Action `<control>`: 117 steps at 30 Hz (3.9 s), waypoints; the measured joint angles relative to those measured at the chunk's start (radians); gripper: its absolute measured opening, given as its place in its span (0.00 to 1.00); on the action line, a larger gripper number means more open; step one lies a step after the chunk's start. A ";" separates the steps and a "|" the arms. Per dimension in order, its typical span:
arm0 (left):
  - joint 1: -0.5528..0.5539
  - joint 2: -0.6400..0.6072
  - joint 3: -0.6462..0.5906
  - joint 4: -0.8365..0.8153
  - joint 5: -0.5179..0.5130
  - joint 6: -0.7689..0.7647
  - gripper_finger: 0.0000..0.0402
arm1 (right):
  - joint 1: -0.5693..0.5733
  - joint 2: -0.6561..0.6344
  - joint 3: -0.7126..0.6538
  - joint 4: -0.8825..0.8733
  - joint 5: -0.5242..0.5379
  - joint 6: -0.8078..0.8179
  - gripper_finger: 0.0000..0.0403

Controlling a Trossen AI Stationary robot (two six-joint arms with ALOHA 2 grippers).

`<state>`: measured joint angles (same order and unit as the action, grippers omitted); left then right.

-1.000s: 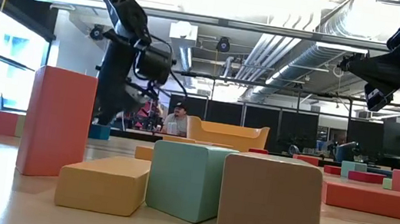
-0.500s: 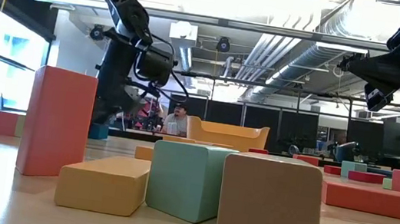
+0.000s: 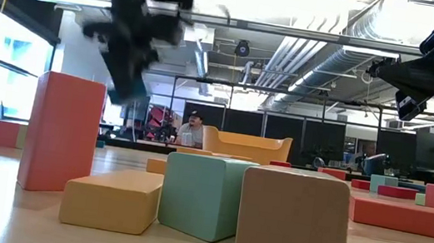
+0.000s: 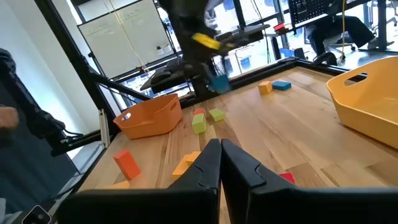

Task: Sort blocks by size
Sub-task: Put the thick blue block into the orange bin, then put the small light blue block into the yellow bin

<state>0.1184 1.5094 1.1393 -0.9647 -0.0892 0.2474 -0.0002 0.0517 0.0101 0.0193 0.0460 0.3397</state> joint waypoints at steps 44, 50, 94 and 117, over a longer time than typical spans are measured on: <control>-0.698 -0.280 -0.393 0.103 0.212 -1.190 0.63 | 0.000 0.000 0.000 0.000 0.000 0.000 0.00; -0.552 -0.297 -0.392 0.467 0.136 -0.773 0.63 | 0.000 0.000 0.000 0.000 0.000 0.000 0.00; -0.534 -0.327 -0.392 0.327 -0.235 -0.719 0.63 | 0.000 0.000 0.000 0.000 0.000 0.000 0.00; -0.478 -0.278 -0.394 0.319 -0.305 -0.611 0.63 | 0.000 0.000 0.000 0.000 0.000 0.000 0.00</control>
<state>-0.3593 1.2314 0.7452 -0.6454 -0.3945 -0.3636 0.0001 0.0521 0.0101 0.0195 0.0456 0.3397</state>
